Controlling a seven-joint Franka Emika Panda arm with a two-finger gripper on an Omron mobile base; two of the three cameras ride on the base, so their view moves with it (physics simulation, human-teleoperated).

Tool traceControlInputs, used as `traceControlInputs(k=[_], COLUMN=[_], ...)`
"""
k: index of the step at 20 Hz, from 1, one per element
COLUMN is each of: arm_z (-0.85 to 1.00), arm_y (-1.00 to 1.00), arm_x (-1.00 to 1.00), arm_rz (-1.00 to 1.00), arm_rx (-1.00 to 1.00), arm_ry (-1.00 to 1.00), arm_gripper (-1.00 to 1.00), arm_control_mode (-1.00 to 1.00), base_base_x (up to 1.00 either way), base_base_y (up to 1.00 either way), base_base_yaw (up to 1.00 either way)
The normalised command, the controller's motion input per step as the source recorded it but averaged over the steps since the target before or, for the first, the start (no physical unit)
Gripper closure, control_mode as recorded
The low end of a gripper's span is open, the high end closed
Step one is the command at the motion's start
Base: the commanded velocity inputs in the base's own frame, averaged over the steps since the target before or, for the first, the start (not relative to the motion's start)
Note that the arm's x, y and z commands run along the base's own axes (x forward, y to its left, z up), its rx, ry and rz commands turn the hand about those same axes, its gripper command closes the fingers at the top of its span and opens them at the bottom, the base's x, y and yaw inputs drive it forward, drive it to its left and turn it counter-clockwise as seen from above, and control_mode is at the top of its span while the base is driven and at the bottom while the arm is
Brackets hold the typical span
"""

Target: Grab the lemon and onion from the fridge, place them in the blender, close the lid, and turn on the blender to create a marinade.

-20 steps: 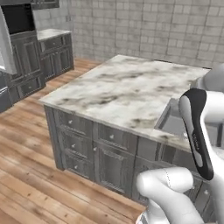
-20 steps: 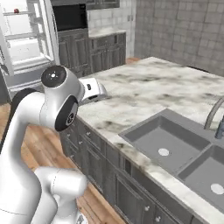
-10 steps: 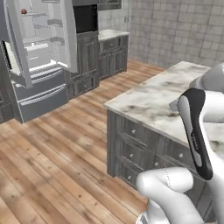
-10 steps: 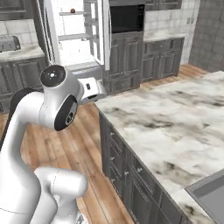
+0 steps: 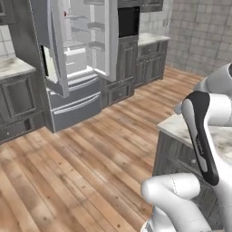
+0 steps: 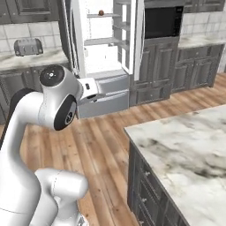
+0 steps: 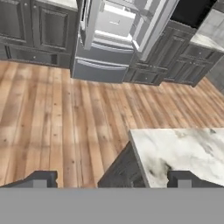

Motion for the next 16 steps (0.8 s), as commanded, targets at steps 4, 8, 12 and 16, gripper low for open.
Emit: traceControlInputs(k=[4,8,12,16], arm_z=[0.00,0.00,0.00,0.00], arm_y=[0.00,0.00,0.00,0.00], arm_x=[0.00,0.00,0.00,0.00], arm_rz=[0.00,0.00,0.00,0.00], arm_rx=[0.00,0.00,0.00,0.00], arm_ry=[0.00,0.00,0.00,0.00], arm_gripper=[-1.00,-1.00,-1.00,-1.00], arm_control_mode=[1.00,1.00,1.00,1.00], base_base_x=[1.00,1.00,1.00,1.00], base_base_y=[0.44,0.32,0.06,0.00], base_base_yaw=[0.10,0.04,0.00,0.00])
